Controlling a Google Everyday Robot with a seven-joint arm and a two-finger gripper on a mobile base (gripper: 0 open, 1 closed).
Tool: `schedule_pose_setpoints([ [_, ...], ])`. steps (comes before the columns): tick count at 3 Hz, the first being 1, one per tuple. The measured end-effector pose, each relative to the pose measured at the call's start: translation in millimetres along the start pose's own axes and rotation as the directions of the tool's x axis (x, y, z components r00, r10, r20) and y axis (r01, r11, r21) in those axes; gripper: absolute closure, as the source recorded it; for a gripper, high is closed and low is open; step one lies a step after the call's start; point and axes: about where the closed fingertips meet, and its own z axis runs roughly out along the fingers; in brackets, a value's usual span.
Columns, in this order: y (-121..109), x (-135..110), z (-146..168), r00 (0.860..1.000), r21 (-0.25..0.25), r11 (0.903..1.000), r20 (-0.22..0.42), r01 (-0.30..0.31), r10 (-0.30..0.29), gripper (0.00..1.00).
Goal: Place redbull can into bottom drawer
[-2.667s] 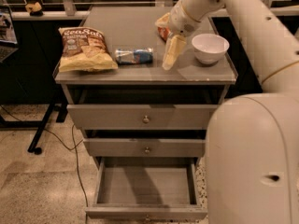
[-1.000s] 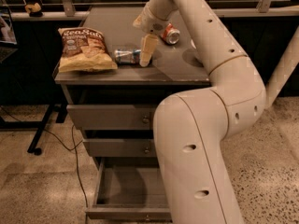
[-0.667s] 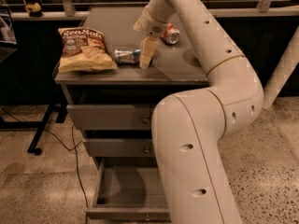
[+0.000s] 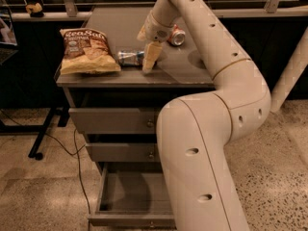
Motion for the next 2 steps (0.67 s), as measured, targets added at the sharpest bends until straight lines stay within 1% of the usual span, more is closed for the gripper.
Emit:
schedule_pose_setpoints([
  [2, 0.0, 0.0, 0.0, 1.0, 0.0, 1.0, 0.0, 0.0, 0.0, 0.65],
])
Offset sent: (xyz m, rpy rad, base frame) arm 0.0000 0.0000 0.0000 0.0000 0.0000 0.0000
